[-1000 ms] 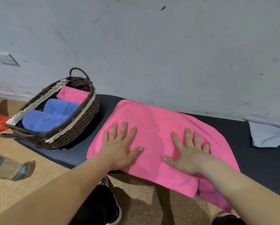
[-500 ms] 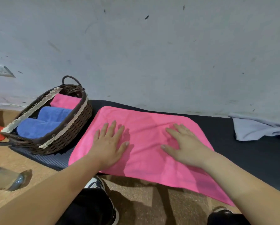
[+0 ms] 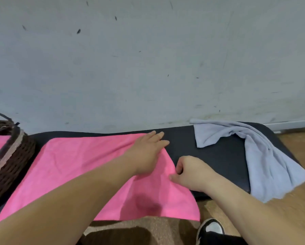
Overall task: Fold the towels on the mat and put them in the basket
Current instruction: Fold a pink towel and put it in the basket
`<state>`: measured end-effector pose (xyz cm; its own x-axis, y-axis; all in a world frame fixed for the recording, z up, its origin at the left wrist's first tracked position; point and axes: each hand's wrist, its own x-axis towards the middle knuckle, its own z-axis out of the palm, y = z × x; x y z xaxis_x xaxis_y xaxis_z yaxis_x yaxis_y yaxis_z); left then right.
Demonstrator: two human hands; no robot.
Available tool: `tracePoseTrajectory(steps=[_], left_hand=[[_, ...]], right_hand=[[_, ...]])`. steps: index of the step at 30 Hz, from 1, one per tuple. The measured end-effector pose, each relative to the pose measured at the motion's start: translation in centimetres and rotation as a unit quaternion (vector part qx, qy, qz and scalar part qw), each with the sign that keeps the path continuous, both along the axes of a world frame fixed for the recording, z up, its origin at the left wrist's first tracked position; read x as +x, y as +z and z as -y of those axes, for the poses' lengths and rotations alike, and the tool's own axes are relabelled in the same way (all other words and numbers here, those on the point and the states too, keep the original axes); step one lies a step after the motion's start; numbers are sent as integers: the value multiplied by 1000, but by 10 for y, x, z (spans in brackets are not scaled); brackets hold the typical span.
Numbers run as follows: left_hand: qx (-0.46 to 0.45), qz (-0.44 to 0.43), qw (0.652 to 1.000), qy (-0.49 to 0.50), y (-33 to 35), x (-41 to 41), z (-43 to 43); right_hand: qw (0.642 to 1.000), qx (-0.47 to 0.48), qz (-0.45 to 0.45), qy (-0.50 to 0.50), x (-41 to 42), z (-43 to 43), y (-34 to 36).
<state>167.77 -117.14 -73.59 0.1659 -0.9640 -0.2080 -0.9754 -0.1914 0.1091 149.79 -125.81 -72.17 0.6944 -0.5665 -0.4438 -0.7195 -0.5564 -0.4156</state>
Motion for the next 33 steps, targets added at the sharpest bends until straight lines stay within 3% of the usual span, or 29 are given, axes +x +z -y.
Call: tracePoseTrajectory(steps=[3,7,10,12,15,18,20,27,30,33], left_hand=[[26,6,998,-56,-6,4,14],[-94,13,989,-110,11,15,2],[-159,21,983,-94,28,16,-21],[-141,-6,987,-75,27,17,-41],[-41,-117,992,15,20,18,-67],[-65,-180,971,145,19,14,-64],[-94,-175,961,194,20,8,-53],[37,-188,975,115,17,-11,-30],[32,-185,977,105,24,-11,-23],[-37,-191,971,137,40,1,-6]], right_hand=[[1000,8,23,7,-1,-4,-2],[986,75,141,-45,-2,-2,8],[971,97,208,-62,-1,-2,20],[974,99,201,-42,-2,-4,23],[984,107,144,14,-3,-8,22],[983,127,130,14,-2,-11,21],[975,158,154,-29,-1,-11,21],[949,198,213,-122,-7,-3,17],[946,202,217,-129,-8,1,18],[942,214,217,-143,-11,7,18]])
